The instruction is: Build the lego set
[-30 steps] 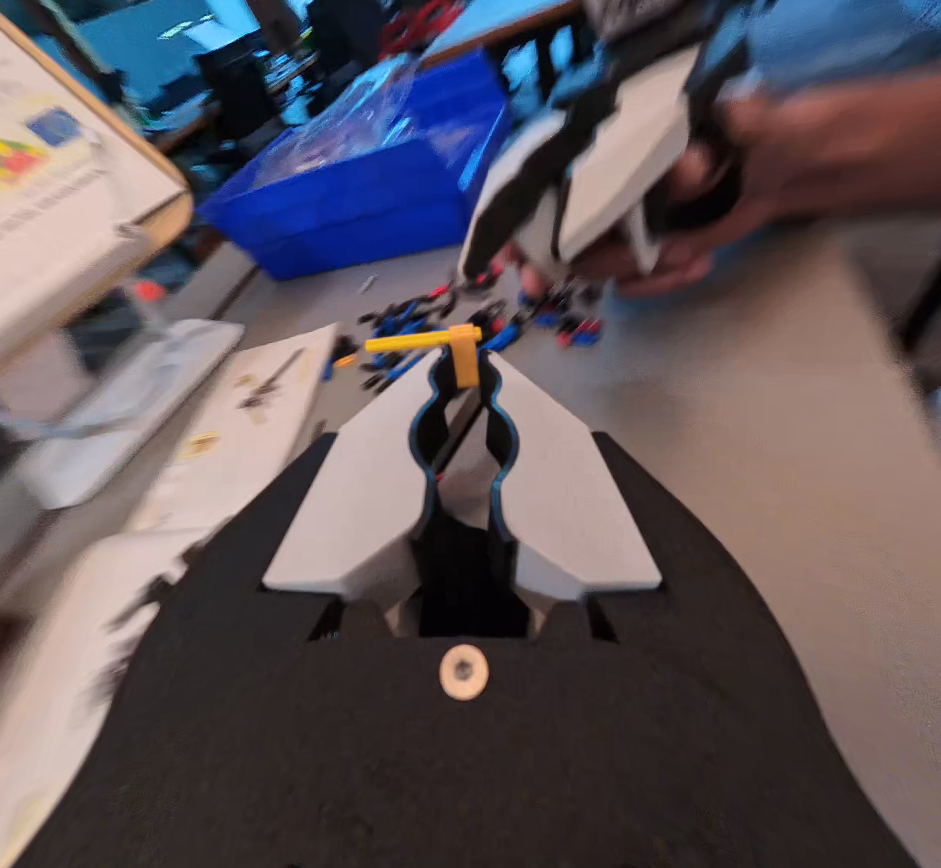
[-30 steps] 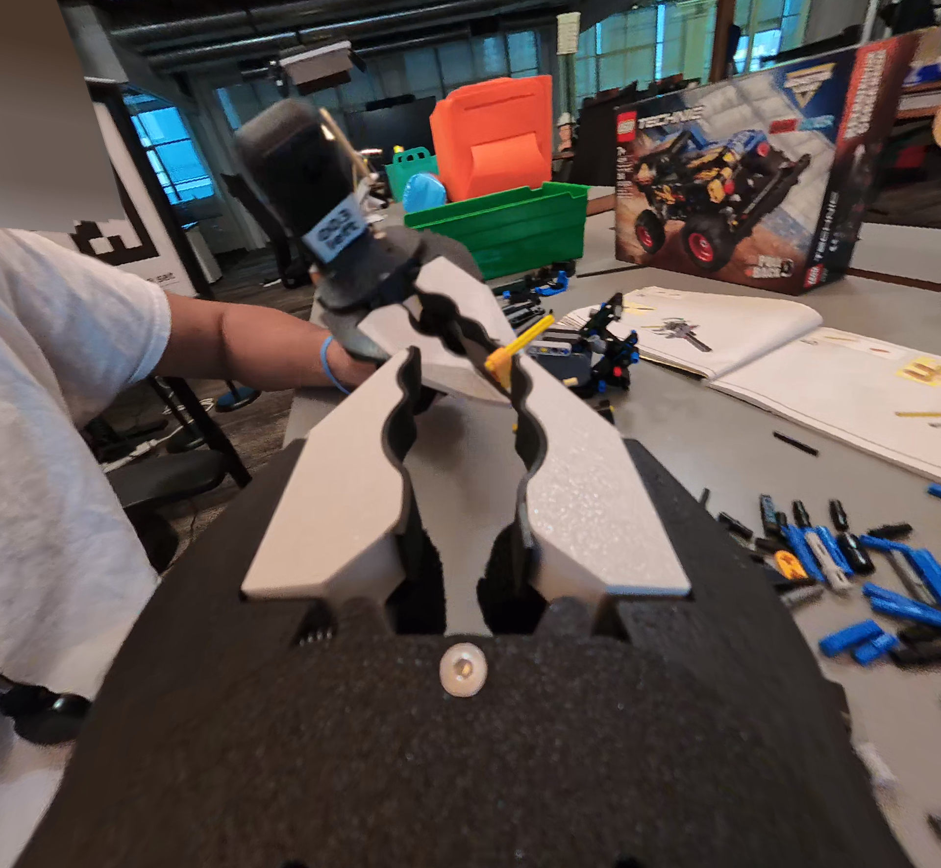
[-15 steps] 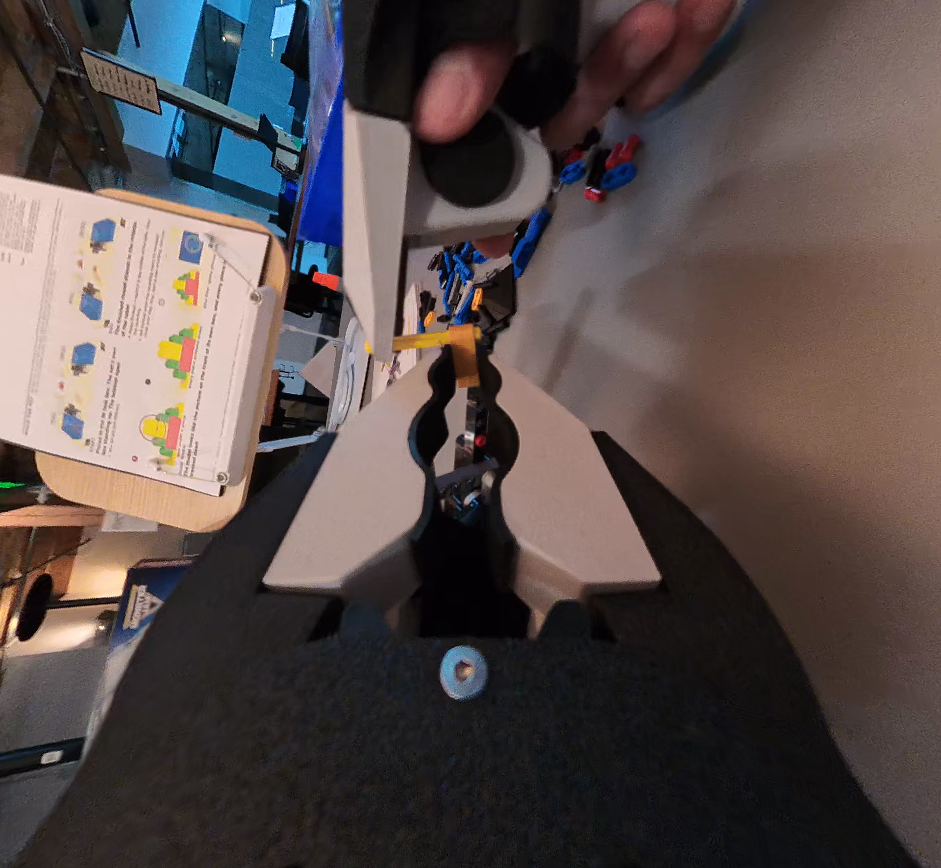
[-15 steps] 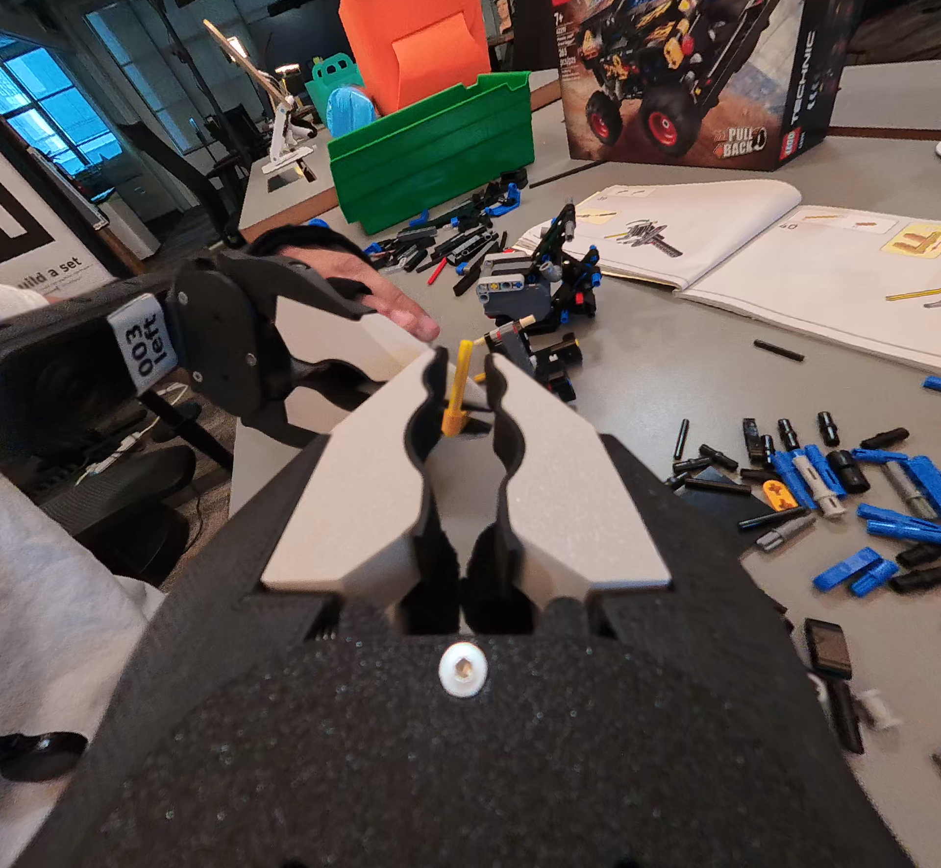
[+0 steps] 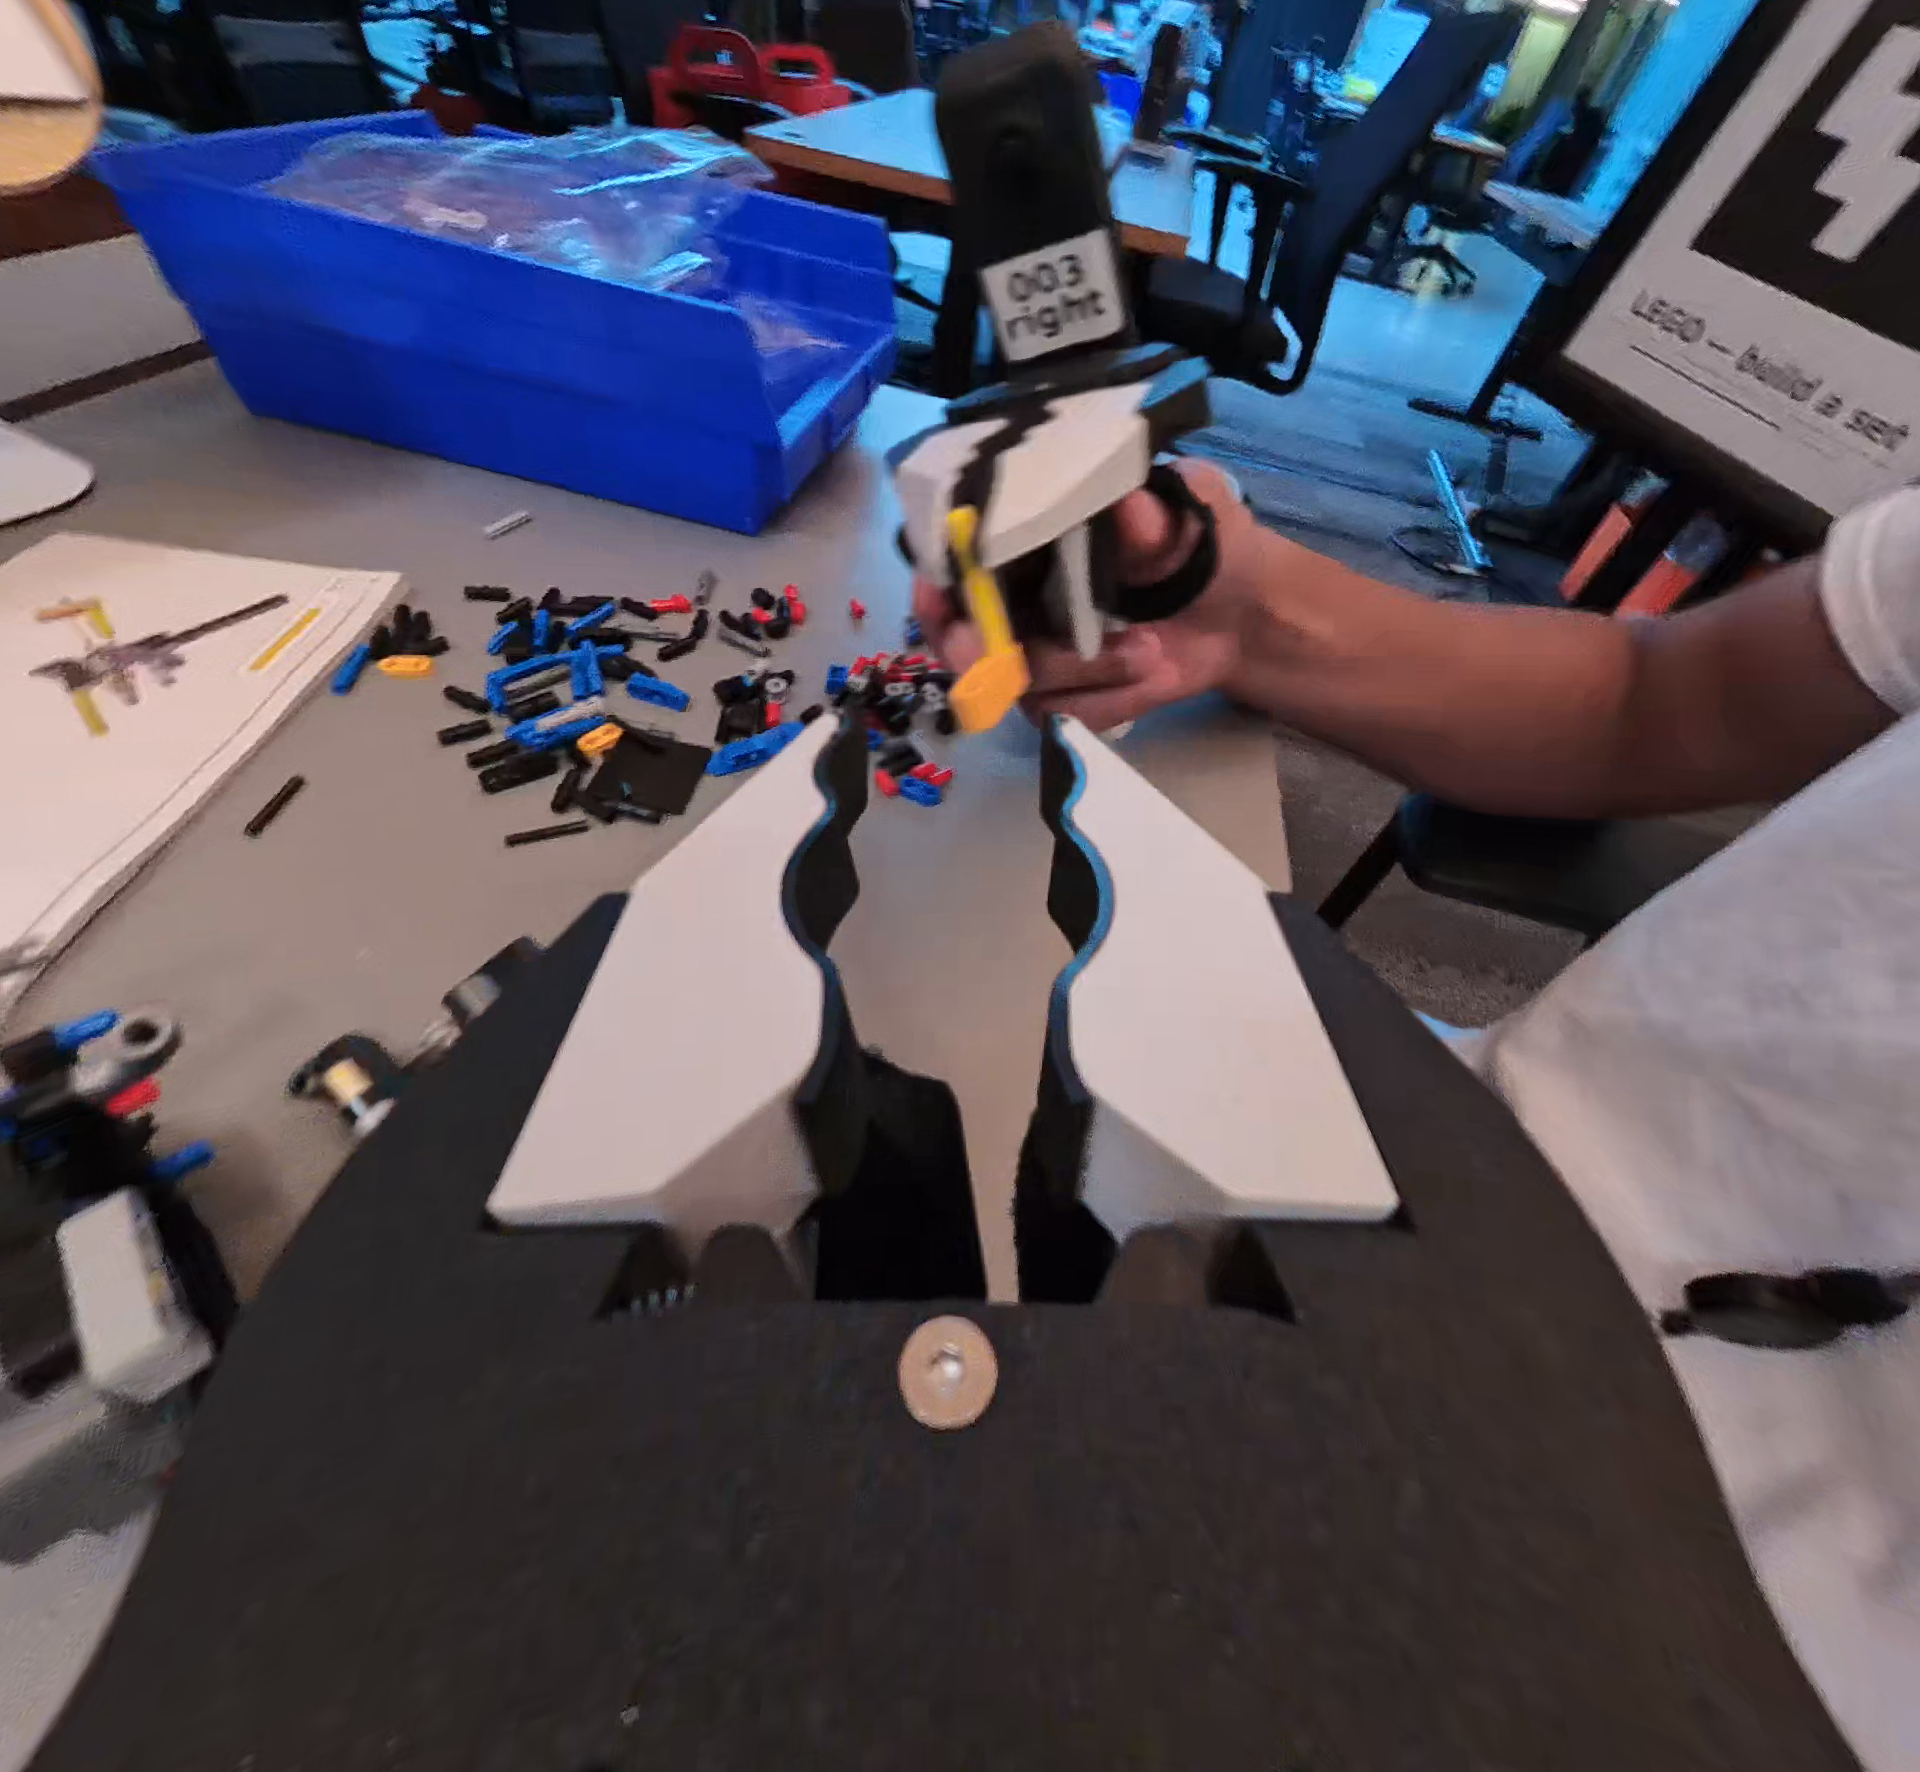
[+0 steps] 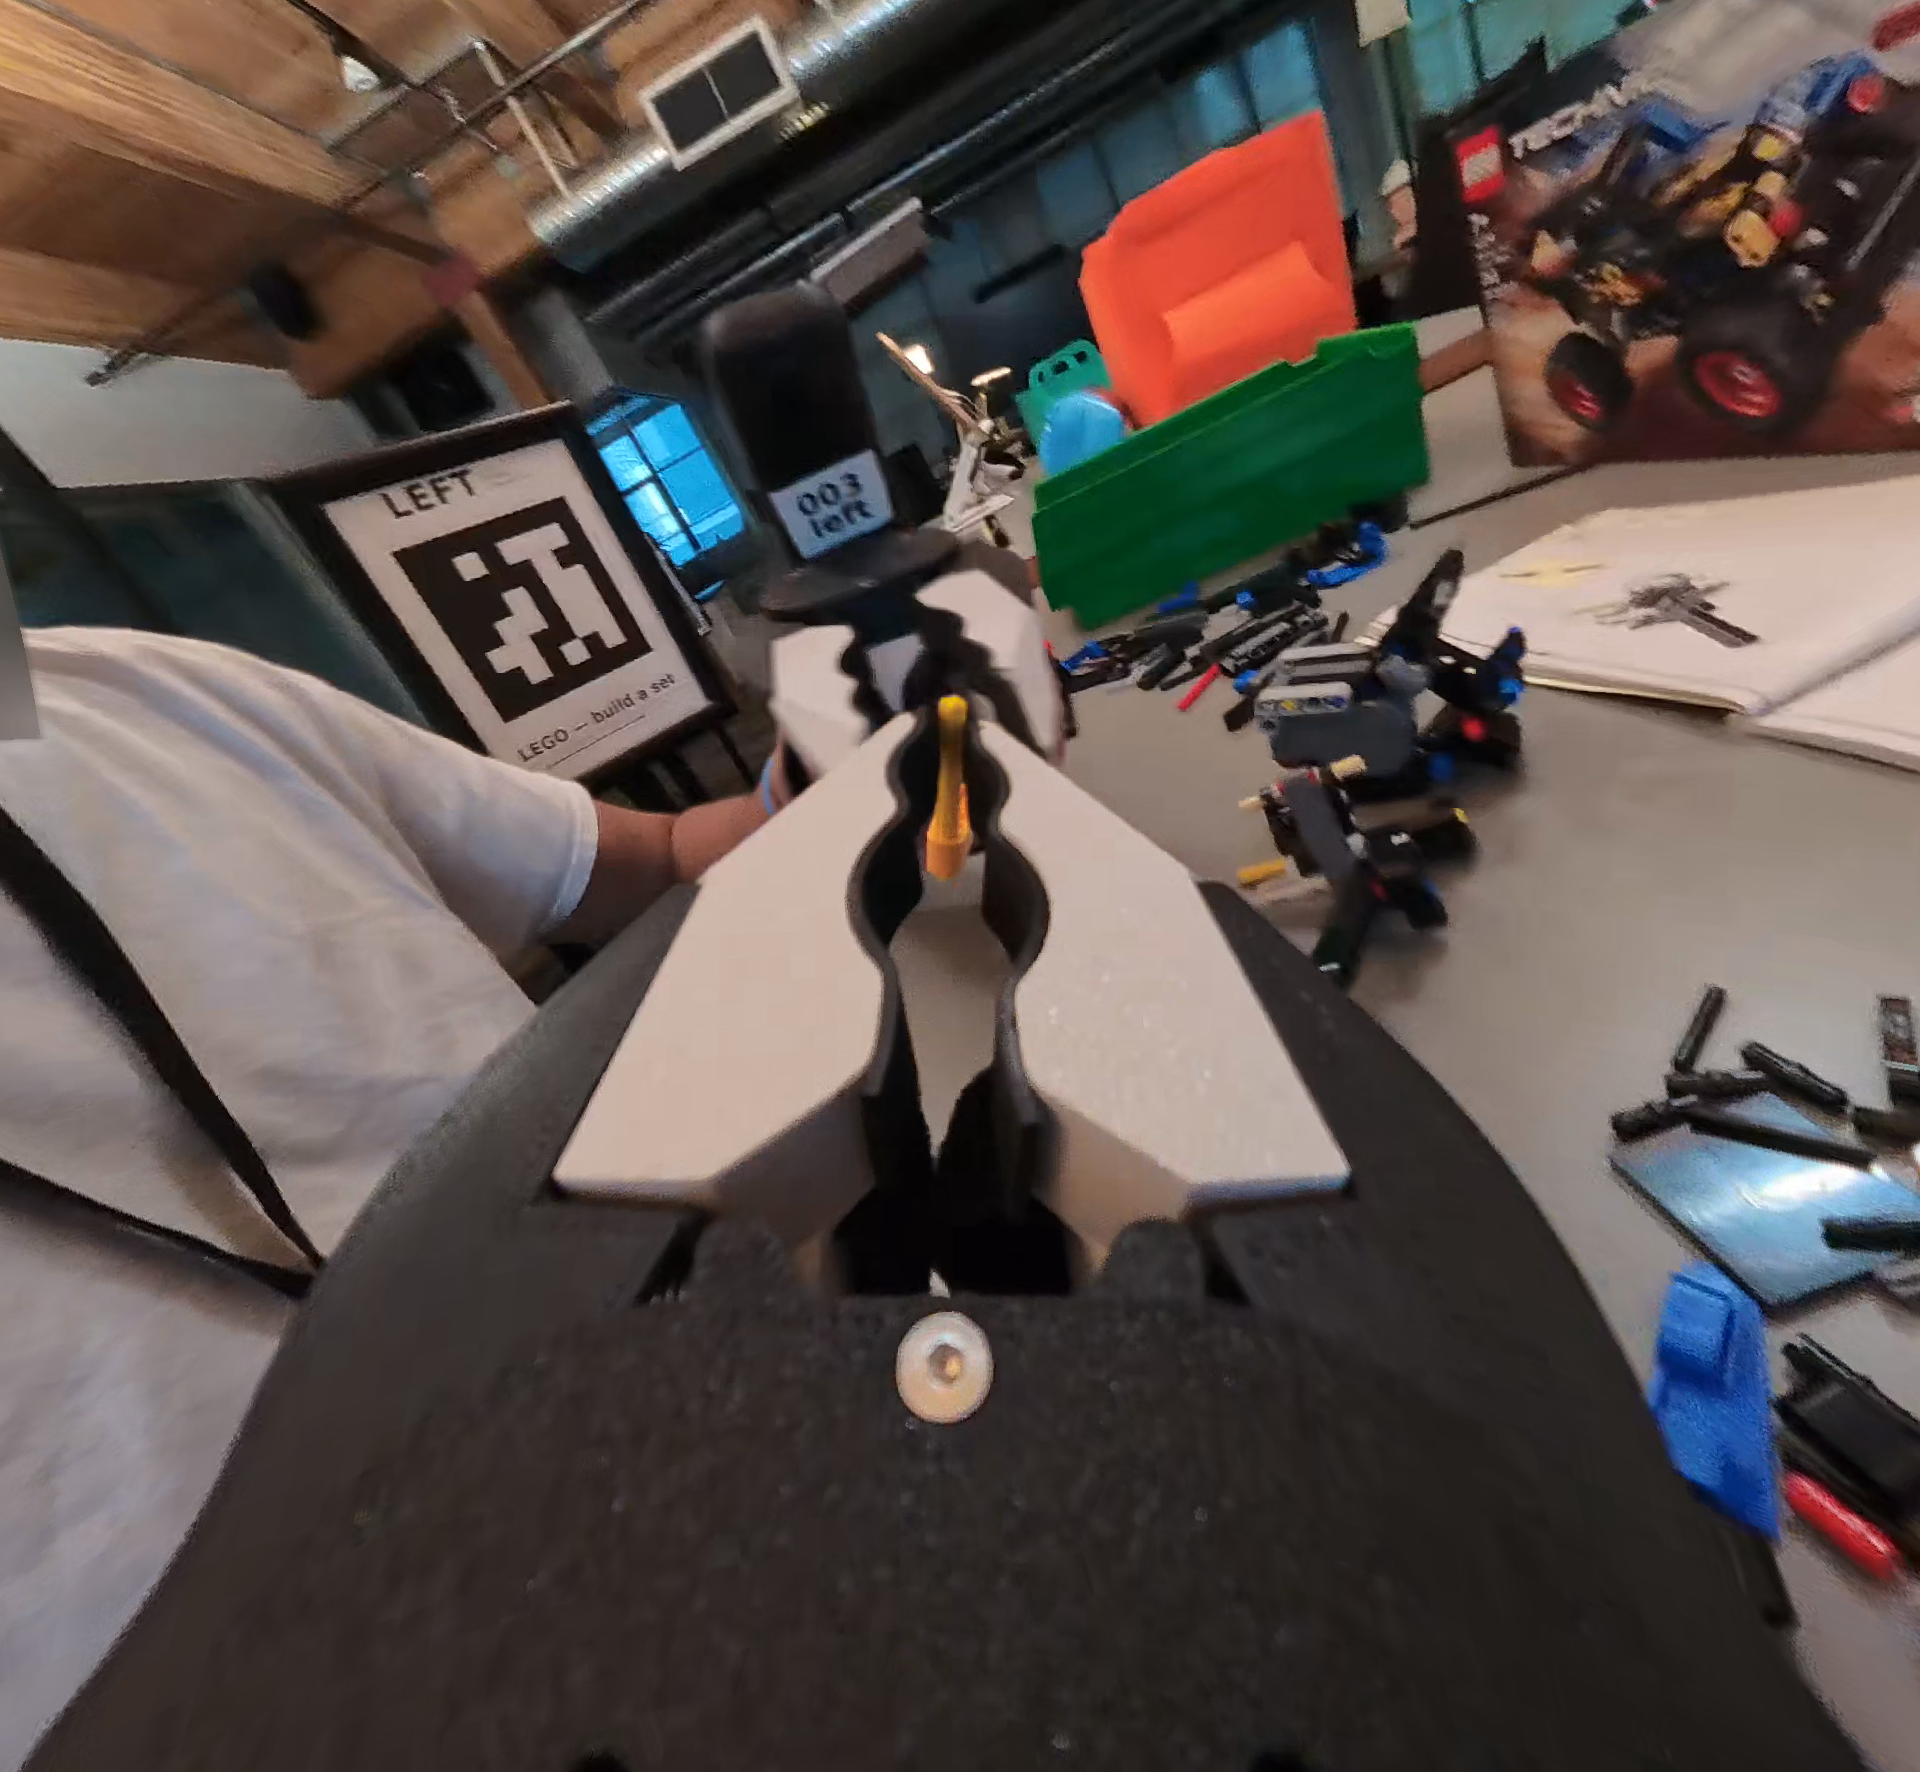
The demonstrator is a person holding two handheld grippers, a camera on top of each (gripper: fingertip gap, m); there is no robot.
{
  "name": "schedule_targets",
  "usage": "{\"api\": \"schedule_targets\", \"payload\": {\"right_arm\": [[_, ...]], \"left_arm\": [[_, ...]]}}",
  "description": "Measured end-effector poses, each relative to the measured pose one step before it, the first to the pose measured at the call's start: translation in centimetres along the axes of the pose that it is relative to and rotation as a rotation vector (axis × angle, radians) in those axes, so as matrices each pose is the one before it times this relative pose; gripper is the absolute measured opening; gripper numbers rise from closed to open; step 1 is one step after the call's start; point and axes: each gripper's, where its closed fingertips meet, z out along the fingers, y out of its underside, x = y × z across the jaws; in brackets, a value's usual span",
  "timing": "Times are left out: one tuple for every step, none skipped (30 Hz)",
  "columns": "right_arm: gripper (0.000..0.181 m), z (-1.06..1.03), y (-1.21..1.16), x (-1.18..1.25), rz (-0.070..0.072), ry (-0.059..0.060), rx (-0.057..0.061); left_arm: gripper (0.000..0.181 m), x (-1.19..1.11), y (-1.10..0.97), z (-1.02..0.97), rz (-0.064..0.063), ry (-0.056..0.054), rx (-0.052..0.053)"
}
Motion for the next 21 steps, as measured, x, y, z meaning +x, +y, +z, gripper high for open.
{"api": "schedule_targets", "payload": {"right_arm": [[0.003, 0.069, 0.028, -0.248, -0.0088, -0.0082, -0.0044], [0.003, 0.13, 0.175, -0.23, -0.0102, -0.0058, -0.0122], [0.003, 0.149, 0.129, -0.27, -0.0119, -0.0066, -0.0065], [0.003, 0.167, 0.086, -0.306, -0.0095, -0.0085, -0.0024], [0.003, 0.182, 0.119, -0.36, -0.0045, -0.0127, -0.0051], [0.003, 0.167, 0.121, -0.267, -0.0033, -0.0081, -0.0066], [0.003, 0.113, 0.083, -0.045, -0.0076, 0.0051, -0.0041], [0.003, 0.048, 0.058, 0.048, -0.0082, 0.009, -0.0034], [0.003, 0.0, 0.083, 0.0, -0.0026, 0.002, -0.0058], [0.003, -0.034, 0.109, 0.098, 0.0028, 0.0057, -0.0079], [0.003, -0.05, 0.096, 0.23, 0.0034, 0.0154, -0.0057], [0.003, -0.052, 0.096, 0.358, -0.0038, 0.0258, -0.0061], [0.004, -0.037, 0.163, 0.441, -0.0162, 0.0345, -0.0119], [0.012, -0.119, 0.068, 0.403, -0.029, 0.0353, -0.0135], [0.02, -0.3, -0.032, 0.612, -0.0358, 0.049, -0.0174], [0.023, -0.531, -0.145, 1.003, -0.0452, 0.0719, -0.0179], [0.023, -0.704, -0.221, 1.394, -0.0565, 0.0921, -0.0119], [0.024, -0.778, -0.108, 1.876, -0.0656, 0.1179, -0.0117], [0.024, -0.759, 0.185, 2.314, -0.0795, 0.1408, -0.0217], [0.024, -0.651, 0.484, 2.492, -0.0838, 0.152, -0.0261], [0.022, -0.441, 0.476, 2.052, -0.0613, 0.1276, -0.0125]], "left_arm": [[0.029, -0.552, 0.346, -0.065, -0.0217, -0.0217, -0.0018], [0.029, 0.081, 0.257, 0.017, -0.0242, 0.0167, -0.0002], [0.029, 0.672, 0.061, 0.056, -0.0288, 0.0503, 0.0072], [0.027, 0.643, -0.006, 0.079, -0.0228, 0.0421, 0.0087], [0.025, 0.371, 0.027, 0.091, -0.0091, 0.0204, 0.0044], [0.02, 0.268, -0.015, 0.079, 0.0027, 0.0117, 0.0071], [0.014, 0.313, 0.072, 0.077, 0.0115, 0.0127, 0.0017], [0.007, 0.248, 0.119, 0.062, 0.0149, 0.0059, -0.0016], [0.007, -0.034, 0.124, 0.039, 0.0176, -0.0161, -0.0029], [0.006, -0.128, 0.116, -0.028, 0.0146, -0.0219, -0.0051], [0.006, -0.232, 0.06, -0.079, 0.0071, -0.0258, -0.0038], [0.006, -0.281, 0.053, -0.141, 0.0013, -0.0242, -0.0026], [0.006, -0.337, 0.13, -0.206, 0.0022, -0.0261, -0.0081], [0.006, -0.466, 0.298, -0.309, 0.0097, -0.0335, -0.0188], [0.006, -0.621, 0.334, -0.421, 0.0176, -0.0435, -0.02], [0.006, -0.686, 0.324, -0.509, 0.0294, -0.046, -0.0166], [0.006, -0.716, 0.225, -0.555, 0.0345, -0.0466, -0.0054], [0.006, -0.727, 0.168, -0.497, 0.0278, -0.0415, 0.0053], [0.006, -0.646, 0.254, -0.322, 0.0124, -0.0286, 0.0025], [0.006, -0.545, 0.223, -0.166, -0.0042, -0.0175, 0.0061], [0.006, -0.3, 0.178, -0.069, -0.0322, -0.0017, 0.0018]]}}
